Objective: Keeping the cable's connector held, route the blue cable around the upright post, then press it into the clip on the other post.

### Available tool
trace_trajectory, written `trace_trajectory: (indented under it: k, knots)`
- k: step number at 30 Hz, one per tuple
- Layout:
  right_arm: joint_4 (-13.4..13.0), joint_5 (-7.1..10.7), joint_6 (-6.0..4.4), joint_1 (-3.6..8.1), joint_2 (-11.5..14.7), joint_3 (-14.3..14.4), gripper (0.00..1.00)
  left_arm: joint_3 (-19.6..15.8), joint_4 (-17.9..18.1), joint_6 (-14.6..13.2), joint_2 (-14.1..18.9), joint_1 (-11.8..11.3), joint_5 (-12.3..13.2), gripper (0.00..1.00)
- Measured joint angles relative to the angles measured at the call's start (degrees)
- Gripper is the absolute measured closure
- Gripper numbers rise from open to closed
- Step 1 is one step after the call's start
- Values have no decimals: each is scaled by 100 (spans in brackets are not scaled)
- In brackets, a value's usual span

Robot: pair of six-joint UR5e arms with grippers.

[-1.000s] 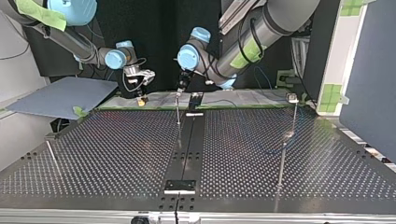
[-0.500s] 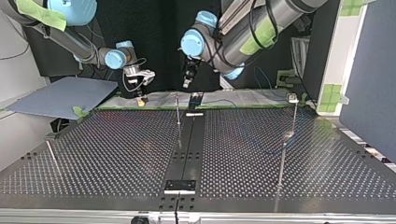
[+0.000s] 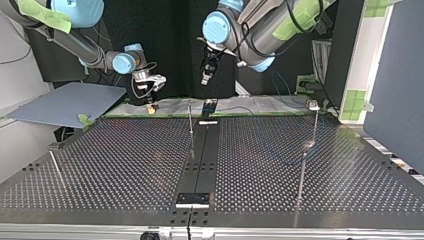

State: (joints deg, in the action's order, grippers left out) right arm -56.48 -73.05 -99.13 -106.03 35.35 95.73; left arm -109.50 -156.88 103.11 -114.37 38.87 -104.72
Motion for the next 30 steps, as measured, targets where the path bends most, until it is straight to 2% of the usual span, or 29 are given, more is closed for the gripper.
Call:
trace_trajectory:
  k: [10, 15, 19, 30]
  knots:
    - [-3, 1, -3, -16, -4, -2, 100, -586, 98, 8, 584, 1, 21, 0]
    - [-1, 0, -2, -17, -4, -2, 100, -856, 106, -46, 904, 15, 202, 0]
    - [5, 0, 6, -18, -4, 0, 100, -911, 207, -69, 1146, 21, 294, 0]
    - [13, 1, 15, -12, -5, -2, 100, -921, 385, -69, 1797, 15, 300, 0]
